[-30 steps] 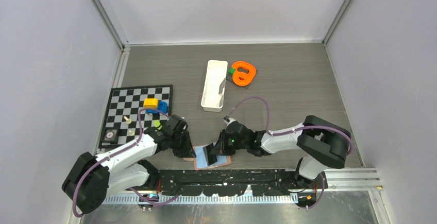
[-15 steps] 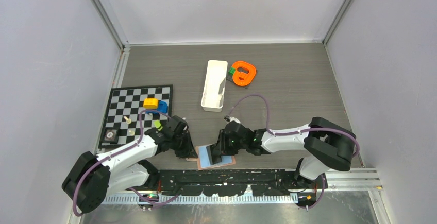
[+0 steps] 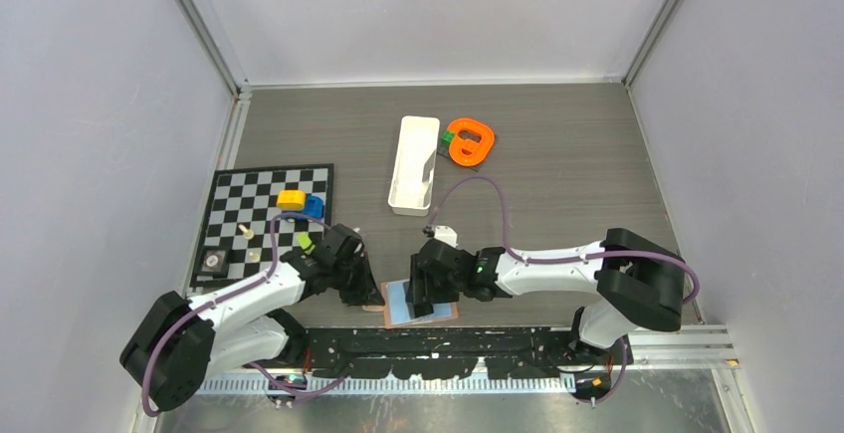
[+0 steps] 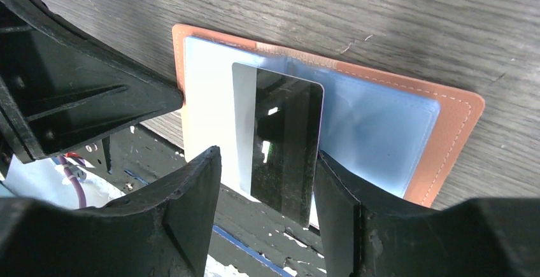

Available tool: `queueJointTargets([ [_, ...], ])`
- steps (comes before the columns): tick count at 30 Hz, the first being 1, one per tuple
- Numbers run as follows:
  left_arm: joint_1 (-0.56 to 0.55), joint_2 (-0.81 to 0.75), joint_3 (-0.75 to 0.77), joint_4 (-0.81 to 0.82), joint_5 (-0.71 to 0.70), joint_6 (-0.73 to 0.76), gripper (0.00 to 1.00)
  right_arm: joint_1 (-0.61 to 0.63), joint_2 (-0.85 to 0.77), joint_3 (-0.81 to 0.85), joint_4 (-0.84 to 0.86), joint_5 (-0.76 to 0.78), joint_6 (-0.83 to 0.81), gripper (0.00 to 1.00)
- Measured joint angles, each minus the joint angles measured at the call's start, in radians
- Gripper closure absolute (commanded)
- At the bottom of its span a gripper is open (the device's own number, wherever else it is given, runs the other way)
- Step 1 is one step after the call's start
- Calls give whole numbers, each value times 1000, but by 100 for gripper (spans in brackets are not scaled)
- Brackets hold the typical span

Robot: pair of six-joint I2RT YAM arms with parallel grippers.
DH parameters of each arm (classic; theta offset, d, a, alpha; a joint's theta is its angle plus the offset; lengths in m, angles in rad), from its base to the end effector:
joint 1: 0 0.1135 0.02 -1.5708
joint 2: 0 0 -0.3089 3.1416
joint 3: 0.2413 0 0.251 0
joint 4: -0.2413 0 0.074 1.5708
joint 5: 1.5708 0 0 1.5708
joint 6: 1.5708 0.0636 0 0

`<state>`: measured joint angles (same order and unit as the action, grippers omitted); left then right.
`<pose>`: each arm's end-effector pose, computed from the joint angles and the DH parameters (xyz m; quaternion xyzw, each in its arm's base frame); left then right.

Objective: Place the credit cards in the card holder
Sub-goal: Insert the credit card into the card holder.

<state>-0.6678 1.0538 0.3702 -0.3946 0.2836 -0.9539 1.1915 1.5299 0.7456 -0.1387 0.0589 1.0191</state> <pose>0.1131 -0.1118 0.1556 -0.1028 0.9552 -0.2694 0.0669 0.1165 0.2822 0.1828 -0.0722 0.9449 0.2717 0.1677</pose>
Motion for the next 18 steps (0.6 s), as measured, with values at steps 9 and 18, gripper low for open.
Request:
queueJointTargets([
  [9,0,-20,-24,33,14,-17,100,60,82,113,-91,38,-16,35],
  [18,-6,-52,-50,55,16,-34,100,99,120,175,-137,53,-39,27],
])
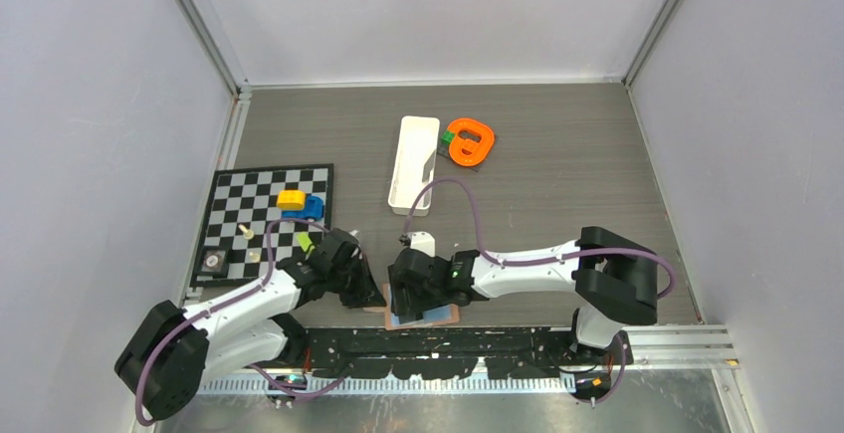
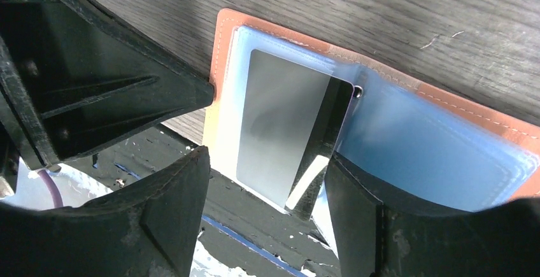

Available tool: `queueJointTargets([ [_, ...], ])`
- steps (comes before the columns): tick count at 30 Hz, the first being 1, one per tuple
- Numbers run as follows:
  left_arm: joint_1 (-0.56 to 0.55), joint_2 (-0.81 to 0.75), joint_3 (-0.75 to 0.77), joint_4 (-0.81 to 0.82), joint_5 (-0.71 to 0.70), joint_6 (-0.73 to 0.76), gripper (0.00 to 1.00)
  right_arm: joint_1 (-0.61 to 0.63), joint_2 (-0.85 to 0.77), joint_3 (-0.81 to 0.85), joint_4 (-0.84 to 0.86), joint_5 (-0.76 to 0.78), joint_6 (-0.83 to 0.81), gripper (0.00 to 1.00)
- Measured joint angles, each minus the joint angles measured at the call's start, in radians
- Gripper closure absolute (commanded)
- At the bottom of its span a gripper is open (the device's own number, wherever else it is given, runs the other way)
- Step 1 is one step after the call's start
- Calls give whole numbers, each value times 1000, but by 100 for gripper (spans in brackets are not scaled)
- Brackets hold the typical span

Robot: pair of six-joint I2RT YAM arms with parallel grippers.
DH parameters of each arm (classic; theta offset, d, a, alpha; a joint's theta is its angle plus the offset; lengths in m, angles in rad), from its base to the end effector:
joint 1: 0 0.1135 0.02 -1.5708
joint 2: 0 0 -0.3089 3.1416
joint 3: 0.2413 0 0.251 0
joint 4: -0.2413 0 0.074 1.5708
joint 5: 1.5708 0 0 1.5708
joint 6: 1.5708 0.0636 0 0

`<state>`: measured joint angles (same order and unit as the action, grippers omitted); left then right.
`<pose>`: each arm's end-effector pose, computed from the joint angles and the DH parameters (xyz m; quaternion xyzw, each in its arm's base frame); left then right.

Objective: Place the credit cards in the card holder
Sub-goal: Insert the credit card into the card holder.

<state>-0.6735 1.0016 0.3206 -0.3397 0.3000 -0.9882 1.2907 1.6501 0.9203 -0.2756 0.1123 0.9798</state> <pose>0.1064 -0.1089 0.1520 -0.1090 0.9462 -0.2953 0.0749 0.1007 0.3244 0.1878 -0.1330 0.9497 0.2298 0.1664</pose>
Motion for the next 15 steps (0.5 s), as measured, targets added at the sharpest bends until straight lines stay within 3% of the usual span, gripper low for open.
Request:
queueJointTargets([
  [15,-2,-86,-37,43,0,-60,100,2,-9,3,-2,66,47,24],
])
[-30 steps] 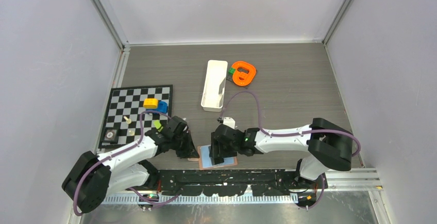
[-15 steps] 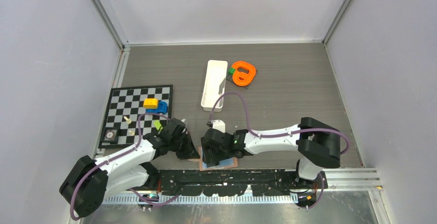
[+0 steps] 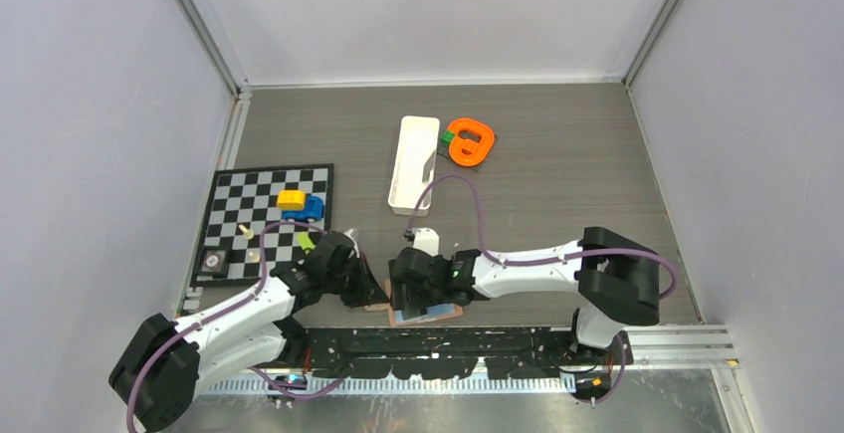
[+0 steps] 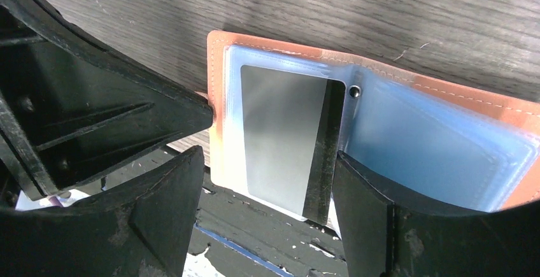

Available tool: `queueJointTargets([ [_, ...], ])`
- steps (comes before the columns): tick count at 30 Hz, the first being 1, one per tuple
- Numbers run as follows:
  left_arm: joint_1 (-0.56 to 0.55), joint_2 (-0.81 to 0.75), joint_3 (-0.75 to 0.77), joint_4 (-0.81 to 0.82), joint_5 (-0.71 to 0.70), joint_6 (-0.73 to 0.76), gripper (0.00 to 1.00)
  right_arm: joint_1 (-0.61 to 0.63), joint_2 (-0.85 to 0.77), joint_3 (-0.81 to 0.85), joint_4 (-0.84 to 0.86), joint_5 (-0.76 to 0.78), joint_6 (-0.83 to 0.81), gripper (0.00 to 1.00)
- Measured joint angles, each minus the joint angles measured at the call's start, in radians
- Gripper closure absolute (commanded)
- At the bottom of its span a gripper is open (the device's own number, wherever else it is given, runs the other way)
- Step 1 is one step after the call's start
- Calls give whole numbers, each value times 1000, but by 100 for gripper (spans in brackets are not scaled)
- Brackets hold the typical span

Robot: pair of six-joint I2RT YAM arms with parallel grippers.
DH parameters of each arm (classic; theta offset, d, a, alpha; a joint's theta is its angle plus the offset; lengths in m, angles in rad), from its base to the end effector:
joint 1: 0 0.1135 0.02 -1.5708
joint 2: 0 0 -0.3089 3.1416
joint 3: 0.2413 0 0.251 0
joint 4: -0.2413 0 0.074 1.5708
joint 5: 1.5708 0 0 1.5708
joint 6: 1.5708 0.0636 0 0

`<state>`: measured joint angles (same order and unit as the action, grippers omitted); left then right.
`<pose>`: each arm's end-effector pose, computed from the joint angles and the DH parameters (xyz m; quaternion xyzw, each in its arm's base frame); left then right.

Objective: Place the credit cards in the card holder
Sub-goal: Insert the credit card into the card holder.

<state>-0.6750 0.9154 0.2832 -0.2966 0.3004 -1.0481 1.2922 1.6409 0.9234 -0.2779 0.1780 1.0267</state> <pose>0.1010 -0.1050 0.1548 -0.1276 0.9307 -0.3292 0.0954 0.1041 0.3229 0.1920 -0.1014 0.9500 0.2250 0.1911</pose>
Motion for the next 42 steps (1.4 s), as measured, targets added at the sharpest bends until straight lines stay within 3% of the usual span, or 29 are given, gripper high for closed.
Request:
queueJointTargets([
  [16,-7,-31,-38,67,3,-54,100,0,16,33,-50,42,104,26],
  [30,-11,-65,-58,79,-15,-66,100,0,20,53,-84,119,175,20],
  [37,-11,-58,-38,73,-31,-29,100,0,-112,64,-207,227,126,20],
  [42,-11,-30,-3,74,-29,1,100,-2,-181,72,-238,240,69,27],
])
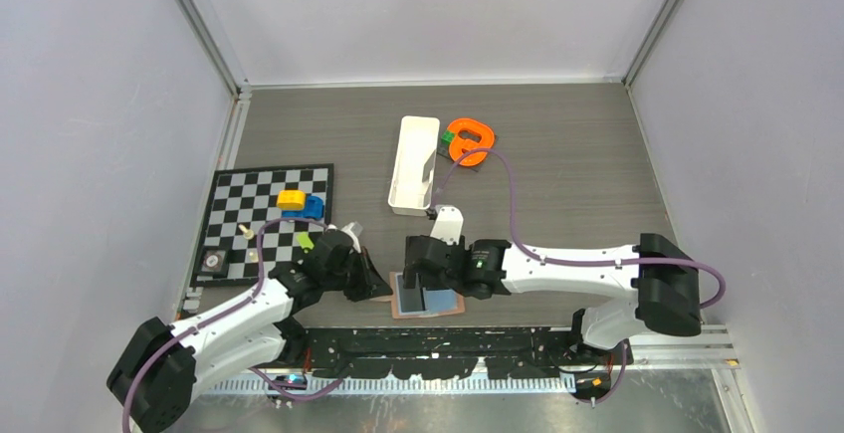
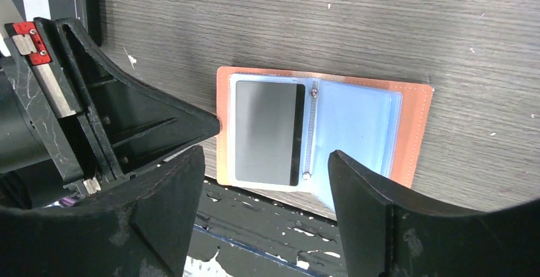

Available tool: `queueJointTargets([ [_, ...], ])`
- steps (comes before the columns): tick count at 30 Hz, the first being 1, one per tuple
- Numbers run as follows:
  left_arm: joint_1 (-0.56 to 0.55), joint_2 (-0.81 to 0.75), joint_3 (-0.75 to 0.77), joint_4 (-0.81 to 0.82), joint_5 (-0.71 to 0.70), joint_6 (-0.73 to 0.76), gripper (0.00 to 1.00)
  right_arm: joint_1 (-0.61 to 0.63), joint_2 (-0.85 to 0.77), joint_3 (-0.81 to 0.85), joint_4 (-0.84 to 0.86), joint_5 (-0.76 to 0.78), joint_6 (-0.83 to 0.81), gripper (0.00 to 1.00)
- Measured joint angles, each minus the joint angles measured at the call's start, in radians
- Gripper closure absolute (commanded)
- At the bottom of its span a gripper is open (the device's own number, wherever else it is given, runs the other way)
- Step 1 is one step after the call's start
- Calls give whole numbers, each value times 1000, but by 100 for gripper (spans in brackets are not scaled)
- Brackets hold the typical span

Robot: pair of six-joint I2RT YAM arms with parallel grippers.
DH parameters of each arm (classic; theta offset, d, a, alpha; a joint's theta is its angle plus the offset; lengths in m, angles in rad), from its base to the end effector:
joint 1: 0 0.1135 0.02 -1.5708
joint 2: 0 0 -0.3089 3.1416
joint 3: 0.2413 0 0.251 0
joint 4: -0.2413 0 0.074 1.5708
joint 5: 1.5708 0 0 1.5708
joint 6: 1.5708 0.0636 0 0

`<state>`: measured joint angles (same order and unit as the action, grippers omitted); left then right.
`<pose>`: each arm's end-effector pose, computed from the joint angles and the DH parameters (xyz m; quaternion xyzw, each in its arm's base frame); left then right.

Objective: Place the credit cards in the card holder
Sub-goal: Insert the credit card into the card holder.

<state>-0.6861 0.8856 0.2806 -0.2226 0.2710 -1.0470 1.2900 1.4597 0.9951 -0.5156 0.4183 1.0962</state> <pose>0.1058 -0.1086 0.1638 -0.1174 0.9170 -0.3557 0.1370 0.1091 0.2850 0.2552 -0.0304 0.9373 0.1914 0.2896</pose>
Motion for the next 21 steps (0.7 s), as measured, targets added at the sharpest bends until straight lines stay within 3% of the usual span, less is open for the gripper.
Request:
queueJointTargets([
  [3,0,7,3,0,2,8,100,-3,-16,0,-11,-1,-19,33],
  [21,0,11,3,-1,2,11,100,-23,-26,-55,-64,-11,-1,41],
])
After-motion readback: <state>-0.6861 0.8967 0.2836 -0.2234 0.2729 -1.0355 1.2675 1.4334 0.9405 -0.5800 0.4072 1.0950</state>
